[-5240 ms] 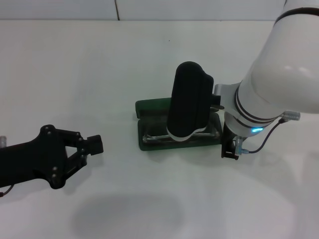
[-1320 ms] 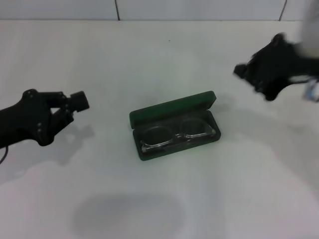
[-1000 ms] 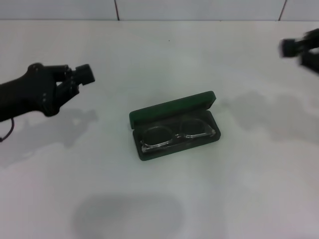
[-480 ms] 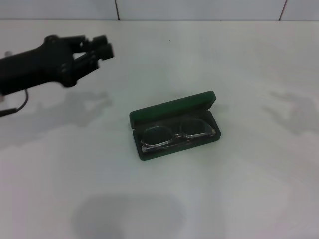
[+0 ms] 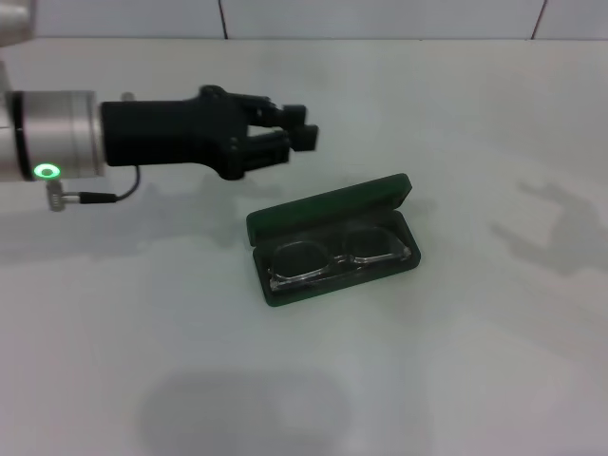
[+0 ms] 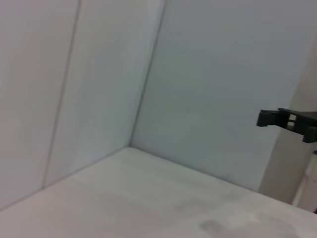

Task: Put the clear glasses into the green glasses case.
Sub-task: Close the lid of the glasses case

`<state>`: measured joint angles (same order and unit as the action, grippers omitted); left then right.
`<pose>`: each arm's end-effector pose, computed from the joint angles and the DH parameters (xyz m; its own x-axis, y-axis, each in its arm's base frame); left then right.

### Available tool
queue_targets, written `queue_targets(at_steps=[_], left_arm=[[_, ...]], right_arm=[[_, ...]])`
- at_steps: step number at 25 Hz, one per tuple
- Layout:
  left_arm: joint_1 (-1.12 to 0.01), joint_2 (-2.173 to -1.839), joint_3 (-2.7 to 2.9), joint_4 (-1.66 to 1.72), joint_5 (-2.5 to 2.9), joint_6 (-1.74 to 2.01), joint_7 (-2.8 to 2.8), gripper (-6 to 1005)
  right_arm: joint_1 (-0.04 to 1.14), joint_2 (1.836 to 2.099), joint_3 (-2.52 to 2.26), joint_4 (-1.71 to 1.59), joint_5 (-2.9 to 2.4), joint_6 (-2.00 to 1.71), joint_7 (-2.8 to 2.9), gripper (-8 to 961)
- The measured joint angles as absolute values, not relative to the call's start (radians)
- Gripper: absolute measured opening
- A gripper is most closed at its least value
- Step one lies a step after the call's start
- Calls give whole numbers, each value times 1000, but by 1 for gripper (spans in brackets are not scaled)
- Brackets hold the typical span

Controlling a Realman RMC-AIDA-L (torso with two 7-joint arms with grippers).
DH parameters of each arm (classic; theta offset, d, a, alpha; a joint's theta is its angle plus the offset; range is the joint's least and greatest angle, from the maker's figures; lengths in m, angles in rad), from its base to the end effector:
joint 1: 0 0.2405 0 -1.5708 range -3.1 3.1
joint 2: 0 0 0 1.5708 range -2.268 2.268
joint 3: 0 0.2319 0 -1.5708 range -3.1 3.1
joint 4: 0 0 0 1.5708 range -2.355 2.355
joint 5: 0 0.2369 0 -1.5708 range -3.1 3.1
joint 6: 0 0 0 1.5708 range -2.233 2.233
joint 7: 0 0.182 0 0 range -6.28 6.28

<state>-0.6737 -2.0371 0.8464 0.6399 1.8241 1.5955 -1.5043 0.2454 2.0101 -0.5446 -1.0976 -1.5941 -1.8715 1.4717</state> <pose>-0.1679 0.3813 -0.0171 0.7805 0.2924 0.5525 0.3564 -0.9343 -0.0089 0.2433 0.3002 0.1480 0.7293 -0.0094 -0.6842 -0.3848 -0.8324 -0.3988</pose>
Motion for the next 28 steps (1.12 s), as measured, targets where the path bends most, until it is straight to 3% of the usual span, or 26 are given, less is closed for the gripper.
queue_targets(at_steps=[4, 7, 10, 12, 28], left_arm=[[-690, -2051, 875, 640, 1842, 1582, -1523, 321], [-696, -2059, 891, 635, 1860, 1548, -1522, 324], [-699, -2076, 922, 633, 1877, 1494, -1514, 238], [-700, -2085, 963, 632, 1885, 1446, -1511, 239], [-710, -2089, 1088, 629, 1879, 1307, -1556, 233]], right_arm=[[246, 2011, -547, -1076, -1619, -1874, 1464, 767], [248, 2012, -547, -1064, -1637, -1874, 1452, 765], [247, 2012, -547, -1060, -1645, -1874, 1443, 763], [246, 2013, -547, -1059, -1650, -1875, 1442, 763], [243, 2013, -546, -1011, -1655, -1875, 1406, 763]])
